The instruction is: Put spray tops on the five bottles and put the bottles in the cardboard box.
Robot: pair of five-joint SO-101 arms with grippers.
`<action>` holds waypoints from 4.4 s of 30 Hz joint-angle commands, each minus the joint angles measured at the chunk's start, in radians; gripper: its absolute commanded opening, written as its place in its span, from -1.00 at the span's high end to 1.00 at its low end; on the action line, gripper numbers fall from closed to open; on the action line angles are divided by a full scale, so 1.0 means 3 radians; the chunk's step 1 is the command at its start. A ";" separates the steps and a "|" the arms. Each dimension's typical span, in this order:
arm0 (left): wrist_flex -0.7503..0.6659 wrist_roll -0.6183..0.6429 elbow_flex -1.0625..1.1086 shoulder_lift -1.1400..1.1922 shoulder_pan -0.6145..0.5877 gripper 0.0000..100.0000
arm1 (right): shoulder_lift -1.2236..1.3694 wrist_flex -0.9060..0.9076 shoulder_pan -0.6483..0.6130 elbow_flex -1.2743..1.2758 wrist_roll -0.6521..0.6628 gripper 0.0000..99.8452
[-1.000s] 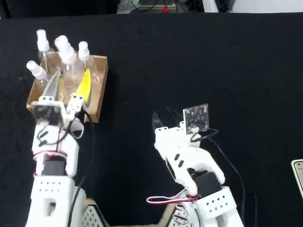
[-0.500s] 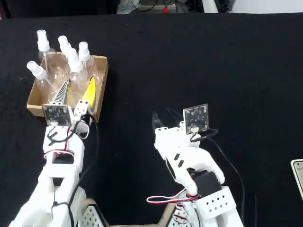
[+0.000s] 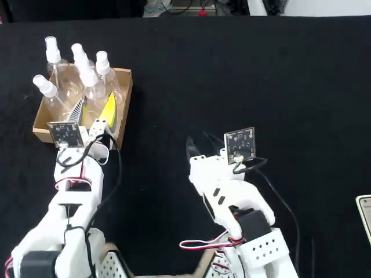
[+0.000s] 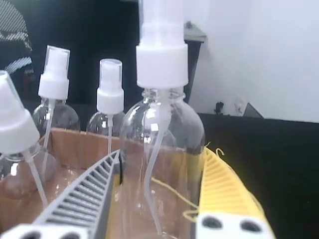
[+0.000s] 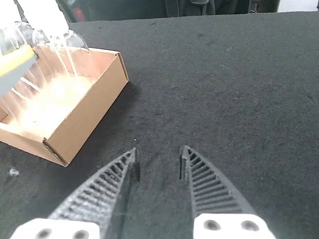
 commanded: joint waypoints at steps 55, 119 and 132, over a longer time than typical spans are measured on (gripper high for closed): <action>-0.1683 -0.0102 -0.0437 0.2266 -0.0033 0.39 | -0.0059 -0.0087 -0.0005 -0.0028 0.0026 0.75; 0.4757 -0.1176 -0.3363 0.1309 -0.0176 0.40 | -0.0059 -0.0102 -0.0005 -0.0028 0.0031 0.75; 0.4429 -0.2000 -0.3429 0.1499 -0.0233 0.40 | -0.0059 -0.0102 -0.0005 -0.0023 0.0031 0.75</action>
